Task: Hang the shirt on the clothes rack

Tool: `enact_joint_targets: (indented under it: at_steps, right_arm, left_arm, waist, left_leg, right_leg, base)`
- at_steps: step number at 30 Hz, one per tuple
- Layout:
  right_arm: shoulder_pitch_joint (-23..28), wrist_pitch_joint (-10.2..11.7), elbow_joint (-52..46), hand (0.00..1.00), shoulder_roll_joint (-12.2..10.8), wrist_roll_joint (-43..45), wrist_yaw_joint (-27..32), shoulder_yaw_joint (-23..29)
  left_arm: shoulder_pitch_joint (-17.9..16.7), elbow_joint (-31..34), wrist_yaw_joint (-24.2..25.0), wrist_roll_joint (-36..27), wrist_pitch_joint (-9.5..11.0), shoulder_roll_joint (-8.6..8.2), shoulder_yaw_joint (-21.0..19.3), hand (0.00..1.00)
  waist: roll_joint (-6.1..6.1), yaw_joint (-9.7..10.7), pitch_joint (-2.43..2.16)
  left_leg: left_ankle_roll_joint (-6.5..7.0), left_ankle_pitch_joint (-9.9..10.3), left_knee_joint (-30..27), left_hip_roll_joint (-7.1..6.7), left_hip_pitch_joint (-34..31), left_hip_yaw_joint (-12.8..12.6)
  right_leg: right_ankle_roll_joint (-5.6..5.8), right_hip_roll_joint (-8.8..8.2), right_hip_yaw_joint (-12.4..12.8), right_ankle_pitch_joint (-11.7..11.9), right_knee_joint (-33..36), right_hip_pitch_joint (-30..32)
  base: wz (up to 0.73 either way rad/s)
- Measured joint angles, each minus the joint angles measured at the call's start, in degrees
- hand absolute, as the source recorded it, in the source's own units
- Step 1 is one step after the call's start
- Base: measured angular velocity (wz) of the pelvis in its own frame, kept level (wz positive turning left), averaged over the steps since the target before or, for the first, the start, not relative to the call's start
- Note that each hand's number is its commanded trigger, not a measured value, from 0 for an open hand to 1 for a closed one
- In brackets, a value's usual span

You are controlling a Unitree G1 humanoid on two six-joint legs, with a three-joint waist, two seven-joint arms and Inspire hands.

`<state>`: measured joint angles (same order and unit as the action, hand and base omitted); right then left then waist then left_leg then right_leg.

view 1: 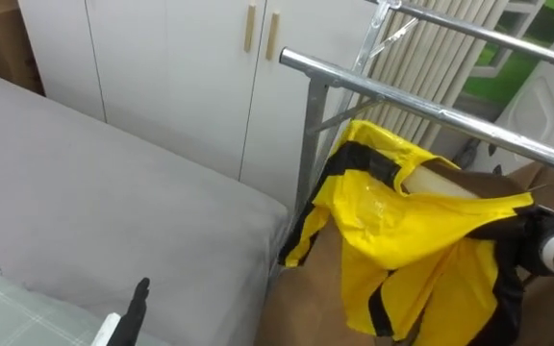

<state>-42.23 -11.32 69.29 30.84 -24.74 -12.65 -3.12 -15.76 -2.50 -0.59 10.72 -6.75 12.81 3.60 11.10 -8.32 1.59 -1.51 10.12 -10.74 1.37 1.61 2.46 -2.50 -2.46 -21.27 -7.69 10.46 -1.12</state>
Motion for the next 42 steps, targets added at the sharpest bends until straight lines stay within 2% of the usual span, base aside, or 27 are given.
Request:
enact_joint_targets:
  at_steps: [3,6,8,13,23,24,25,26,32,42]
  right_arm:
    - [0.02,0.01,0.02,1.00,-0.09,0.02,-0.03,-0.11]
    - [0.07,0.51,0.02,1.00,-0.45,0.01,-0.17,-0.11]
    - [0.41,1.56,0.06,1.00,-0.99,0.00,-0.57,-0.11]
    - [2.98,1.94,1.21,1.00,-2.00,-0.92,-1.85,-1.58]
    - [3.08,3.12,4.49,1.00,-2.36,-2.47,-4.47,-3.56]
    - [3.08,3.19,4.49,0.85,-2.37,-2.47,-4.57,-3.55]
    - [3.08,3.26,4.49,0.57,-2.37,-2.47,-4.61,-3.55]
    - [3.08,3.31,4.49,0.00,-2.36,-2.52,-4.58,-3.56]
    - [3.07,4.31,4.38,0.00,-2.34,-1.70,-3.59,-3.43]
    - [3.06,4.45,2.52,0.00,-2.32,0.28,0.49,-3.61]
  left_arm:
    - [0.00,0.23,0.20,0.06,-0.35,0.07,0.61,0.00]
    - [0.00,1.29,1.26,0.10,-0.35,0.81,0.60,0.00]
    - [0.01,1.85,1.44,0.13,-0.34,1.40,0.71,0.00]
    - [0.16,2.32,2.03,0.13,-0.34,1.65,1.11,0.00]
    - [0.65,2.33,2.89,0.08,-0.34,2.02,2.18,0.00]
    - [0.65,2.33,2.98,0.08,-0.34,2.03,2.31,0.00]
    - [0.65,2.34,3.34,0.08,-0.34,2.03,2.43,0.00]
    - [0.65,2.38,3.48,0.11,-0.34,2.04,2.51,0.00]
    - [0.85,2.48,4.08,0.07,-0.34,1.92,3.62,0.00]
    - [0.84,2.49,3.70,0.10,-0.30,2.36,6.06,0.00]
  waist:
    - [0.00,-0.05,0.00]
    - [0.01,-0.21,-0.01]
    - [0.01,-0.18,-0.02]
    - [-0.02,-0.78,-0.03]
    - [-0.88,-1.30,0.02]
    - [-0.93,-1.28,0.02]
    - [-1.01,-1.29,0.00]
    - [-1.08,-1.30,-0.02]
    - [-1.10,-1.02,-0.04]
    - [-0.82,-0.93,-0.21]
  left_leg:
    - [0.00,0.00,0.05,0.04,-0.12,-0.02]
    - [0.00,0.00,0.00,0.22,-0.13,-0.03]
    - [0.00,0.00,-0.07,0.35,-0.10,-0.03]
    - [-0.01,0.01,-0.11,0.64,-0.06,-0.97]
    - [-0.06,0.01,-0.14,0.91,0.08,-1.75]
    - [-0.07,0.00,-0.17,0.91,0.04,-1.75]
    - [-0.09,-0.01,-0.18,0.91,0.01,-1.75]
    - [-0.11,-0.02,-0.17,0.94,-0.06,-1.78]
    - [-0.14,-0.05,-0.14,0.94,-0.45,-1.82]
    - [-0.14,-0.06,-0.16,0.89,-0.45,-2.31]
  right_leg:
    - [0.01,0.06,0.03,-0.01,-0.45,-0.04]
    - [-0.19,0.54,0.02,0.12,-0.63,-0.10]
    - [-0.27,0.55,0.02,0.17,-0.66,-0.15]
    - [-0.31,0.59,0.08,0.19,-0.76,-0.27]
    - [-0.53,0.69,0.12,0.33,-0.69,-0.33]
    - [-0.53,0.67,0.10,0.33,-0.65,-0.30]
    - [-0.54,0.67,0.10,0.32,-0.62,-0.26]
    - [-0.58,0.68,0.14,0.30,-0.56,-0.14]
    - [-0.65,0.61,-0.01,0.26,-0.60,0.21]
    - [-0.66,0.59,0.68,0.26,-0.25,0.73]
  base:
    - [0.00]
    - [0.00]
    - [0.00]
    - [-0.01]
    - [-0.01]
    - [0.00]
    - [0.00]
    - [0.00]
    - [0.00]
    - [-0.03]
